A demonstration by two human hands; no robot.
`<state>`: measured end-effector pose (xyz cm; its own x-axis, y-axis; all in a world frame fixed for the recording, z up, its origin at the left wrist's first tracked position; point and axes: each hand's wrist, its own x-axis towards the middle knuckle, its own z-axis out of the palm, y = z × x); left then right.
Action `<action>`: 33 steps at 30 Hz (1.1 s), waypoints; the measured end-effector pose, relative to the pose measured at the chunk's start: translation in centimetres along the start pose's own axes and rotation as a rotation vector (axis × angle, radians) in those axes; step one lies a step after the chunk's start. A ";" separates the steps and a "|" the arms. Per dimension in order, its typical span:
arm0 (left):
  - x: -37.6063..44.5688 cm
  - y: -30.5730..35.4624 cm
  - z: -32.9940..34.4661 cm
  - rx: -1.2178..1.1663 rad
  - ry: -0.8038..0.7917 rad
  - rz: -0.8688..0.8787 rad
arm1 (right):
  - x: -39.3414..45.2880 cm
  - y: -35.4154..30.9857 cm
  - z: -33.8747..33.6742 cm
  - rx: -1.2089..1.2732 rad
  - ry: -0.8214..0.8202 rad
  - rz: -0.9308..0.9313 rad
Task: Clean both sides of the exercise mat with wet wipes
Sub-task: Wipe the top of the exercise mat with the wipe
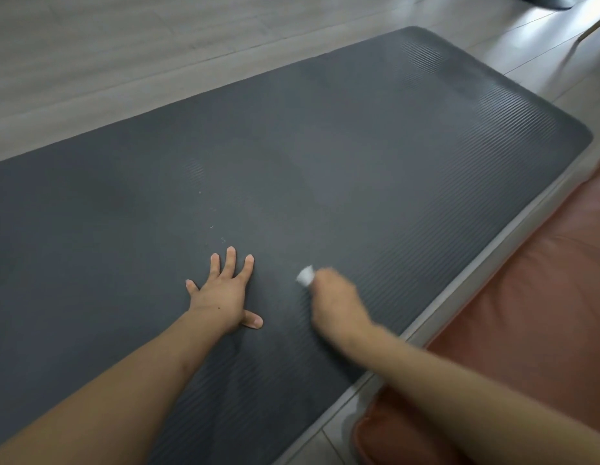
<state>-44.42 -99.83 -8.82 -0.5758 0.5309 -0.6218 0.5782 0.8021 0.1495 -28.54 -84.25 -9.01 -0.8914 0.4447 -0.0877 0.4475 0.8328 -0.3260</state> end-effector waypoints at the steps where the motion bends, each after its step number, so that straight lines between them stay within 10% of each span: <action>1: 0.0 0.0 0.1 0.004 0.006 0.002 | -2.6 -2.5 0.9 0.004 -0.123 -0.161; 4: -0.2 -0.1 0.1 0.010 0.007 0.009 | -2.5 0.1 0.7 -0.026 -0.023 -0.381; 8: -0.1 0.0 0.1 0.005 0.003 0.009 | 5.0 13.7 -6.2 -0.137 0.158 0.309; 11: 0.0 0.1 0.2 0.015 0.004 0.008 | 5.2 13.8 -6.6 -0.071 0.193 0.452; 18: 0.0 0.2 0.2 0.015 0.003 0.003 | -4.1 0.5 1.4 -0.015 -0.135 -0.379; 25: 0.1 0.1 0.1 0.008 0.005 0.008 | 5.0 14.1 -5.4 -0.119 0.184 0.374; 33: 0.2 0.0 0.3 0.012 0.010 0.009 | -4.3 0.7 0.9 -0.015 -0.085 -0.352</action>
<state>-44.35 -99.83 -9.14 -0.5762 0.5404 -0.6131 0.5898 0.7943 0.1458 -24.50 -85.88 -9.73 -0.9935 0.1015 -0.0509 0.1127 0.9349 -0.3364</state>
